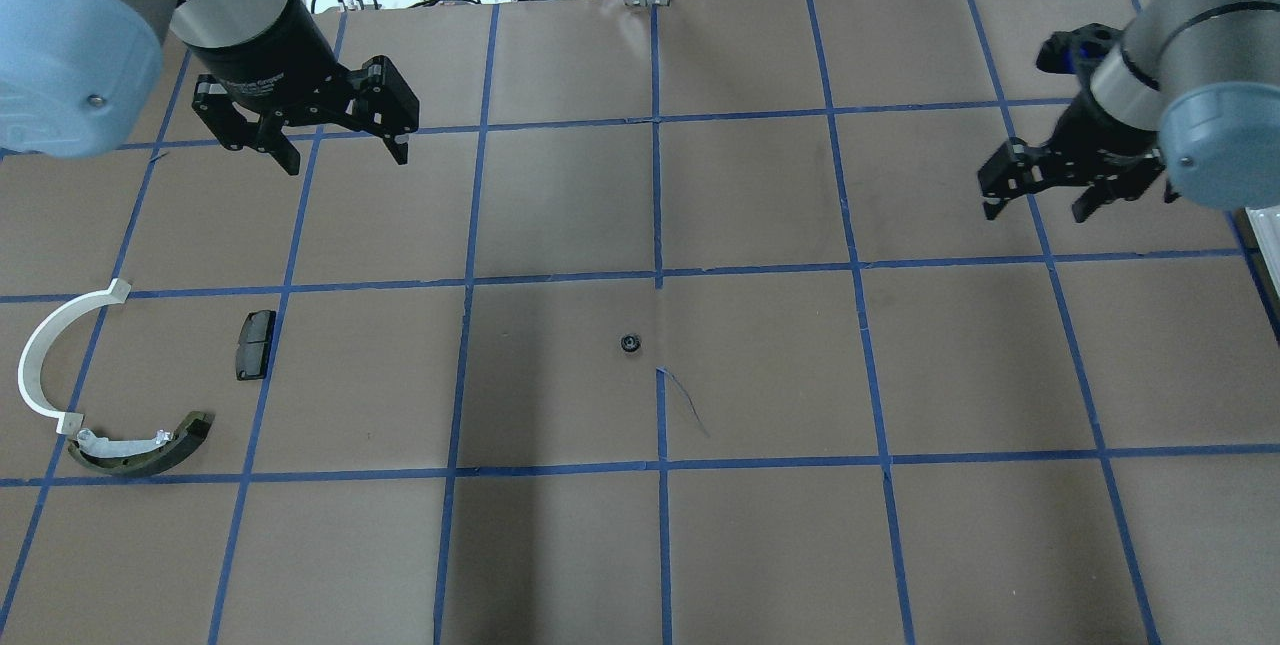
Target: Place bearing gear from tray to pile
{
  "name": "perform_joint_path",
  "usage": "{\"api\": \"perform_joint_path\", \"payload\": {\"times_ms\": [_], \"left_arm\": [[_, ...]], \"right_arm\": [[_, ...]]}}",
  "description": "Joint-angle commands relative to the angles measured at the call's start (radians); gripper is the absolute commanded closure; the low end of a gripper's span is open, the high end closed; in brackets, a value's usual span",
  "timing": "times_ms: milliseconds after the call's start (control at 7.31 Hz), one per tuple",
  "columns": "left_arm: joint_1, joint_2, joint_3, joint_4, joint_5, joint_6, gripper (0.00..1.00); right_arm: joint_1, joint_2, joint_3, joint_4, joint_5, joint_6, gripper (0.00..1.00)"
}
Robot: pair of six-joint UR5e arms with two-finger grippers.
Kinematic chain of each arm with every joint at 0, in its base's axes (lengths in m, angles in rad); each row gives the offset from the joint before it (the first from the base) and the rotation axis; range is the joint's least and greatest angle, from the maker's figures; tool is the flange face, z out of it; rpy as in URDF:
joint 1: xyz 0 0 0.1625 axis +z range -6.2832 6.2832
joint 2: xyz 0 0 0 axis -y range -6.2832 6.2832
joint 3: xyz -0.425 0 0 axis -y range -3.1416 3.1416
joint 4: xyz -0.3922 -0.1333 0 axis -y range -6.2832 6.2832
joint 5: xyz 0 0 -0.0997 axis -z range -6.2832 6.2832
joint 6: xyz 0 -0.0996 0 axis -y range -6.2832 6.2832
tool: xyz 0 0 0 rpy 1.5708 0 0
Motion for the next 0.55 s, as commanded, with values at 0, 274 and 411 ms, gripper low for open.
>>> {"api": "perform_joint_path", "payload": {"times_ms": [0, 274, 411], "left_arm": [[-0.001, -0.003, -0.001, 0.000, -0.003, -0.003, 0.00], [0.002, -0.003, -0.001, 0.000, -0.005, -0.003, 0.00], [0.001, -0.005, -0.001, 0.000, -0.006, -0.004, 0.00]], "right_arm": [[-0.206, 0.007, -0.003, -0.011, -0.036, -0.328, 0.00], [-0.341, 0.030, -0.008, -0.046, -0.035, -0.483, 0.00], [-0.401, 0.088, -0.014, -0.124, -0.036, -0.566, 0.00]]}}
